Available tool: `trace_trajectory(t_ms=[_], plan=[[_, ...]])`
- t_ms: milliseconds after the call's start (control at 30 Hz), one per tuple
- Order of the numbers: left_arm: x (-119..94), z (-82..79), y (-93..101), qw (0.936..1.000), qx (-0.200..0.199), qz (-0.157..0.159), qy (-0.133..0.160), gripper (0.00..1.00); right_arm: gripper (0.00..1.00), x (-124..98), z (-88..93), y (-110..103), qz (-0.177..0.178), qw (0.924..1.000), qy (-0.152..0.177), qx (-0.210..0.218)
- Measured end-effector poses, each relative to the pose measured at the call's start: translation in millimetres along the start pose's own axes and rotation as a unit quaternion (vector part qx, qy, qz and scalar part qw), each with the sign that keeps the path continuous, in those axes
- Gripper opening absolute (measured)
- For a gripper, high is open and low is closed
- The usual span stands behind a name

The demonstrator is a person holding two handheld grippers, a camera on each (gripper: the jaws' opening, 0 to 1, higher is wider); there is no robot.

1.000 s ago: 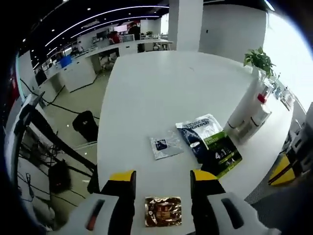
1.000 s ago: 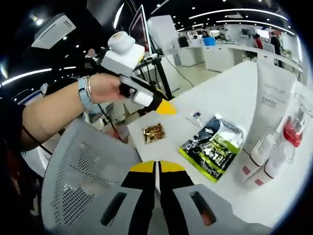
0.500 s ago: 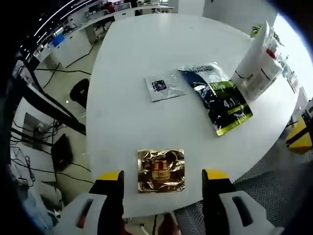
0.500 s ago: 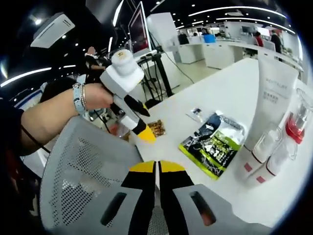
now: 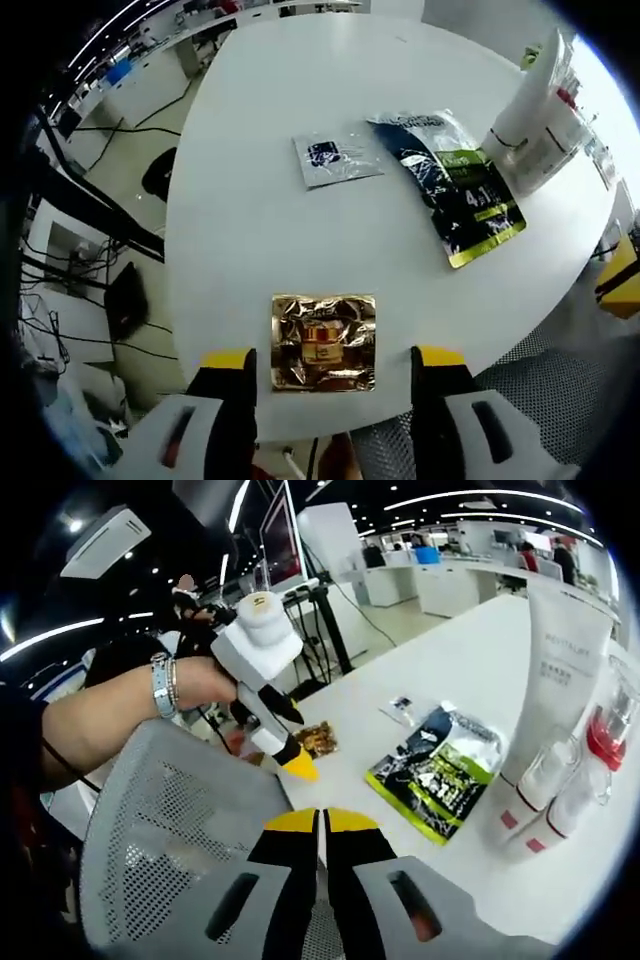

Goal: Arrange the skincare products in the storage area until every visible bottle or jar stands upright without overlapping.

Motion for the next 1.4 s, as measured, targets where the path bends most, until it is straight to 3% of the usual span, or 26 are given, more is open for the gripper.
trace_trajectory(t_ms=[33, 300, 400, 467, 500, 567, 767, 933, 1067, 1133, 1233, 1400], plan=[[0, -1.0, 2.7, 1.0000, -0.005, 0.008, 0.002, 0.42, 0.01, 0, 0.1, 0, 0.000, 1.0000, 0.000, 0.001], [-13, 0.6, 2.8, 1.0000, 0.003, 0.002, 0.000, 0.41, 0.01, 0, 0.4, 0, -0.004, 1.0000, -0.001, 0.003], [-17, -0.2, -1.1, 0.9997, 0.016, -0.016, -0.006, 0.38, 0.01, -1, -0.2, 1, -0.002, 1.0000, 0.001, 0.005], [-22, -5.9, -4.0, 0.9994, 0.016, -0.029, 0.011, 0.37, 0.01, -1, -1.5, 2, 0.000, 1.0000, 0.004, 0.008], [-24, -11.6, -2.8, 0.9992, 0.008, -0.024, 0.032, 0.37, 0.01, -2, -1.7, 2, 0.001, 1.0000, 0.005, 0.008], [-29, -16.1, 0.1, 0.9988, -0.010, -0.012, 0.046, 0.37, 0.01, -2, -1.8, 3, 0.003, 0.9999, 0.006, 0.009], [-45, -26.8, 7.3, 0.9959, -0.002, -0.009, 0.090, 0.38, 0.01, -4, -5.1, 8, 0.013, 0.9996, 0.021, 0.013], [-66, -41.3, 33.3, 0.9868, -0.007, 0.037, 0.158, 0.38, 0.02, -12, -17.9, 16, 0.020, 0.9951, 0.078, 0.056], [-80, -47.3, 59.3, 0.9740, -0.015, 0.078, 0.212, 0.38, 0.07, -24, -31.9, 29, 0.026, 0.9829, 0.149, 0.105], [-83, -47.4, 68.9, 0.9694, -0.018, 0.098, 0.224, 0.38, 0.12, -28, -35.6, 35, 0.030, 0.9759, 0.173, 0.129], [-87, -48.2, 81.3, 0.9599, -0.024, 0.125, 0.250, 0.38, 0.20, -30, -36.7, 41, 0.024, 0.9674, 0.190, 0.165], [-93, -50.2, 96.0, 0.9473, -0.011, 0.144, 0.286, 0.38, 0.20, -30, -39.4, 37, -0.015, 0.9565, 0.206, 0.205]])
Point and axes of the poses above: the point that each gripper's makers call its tool centre point, and the gripper's own axes: x roughly forward along the fingers, y roughly to its right, z roughly out of its underside, the point moved 5 cm from there along -x, roughly backward along the fingers
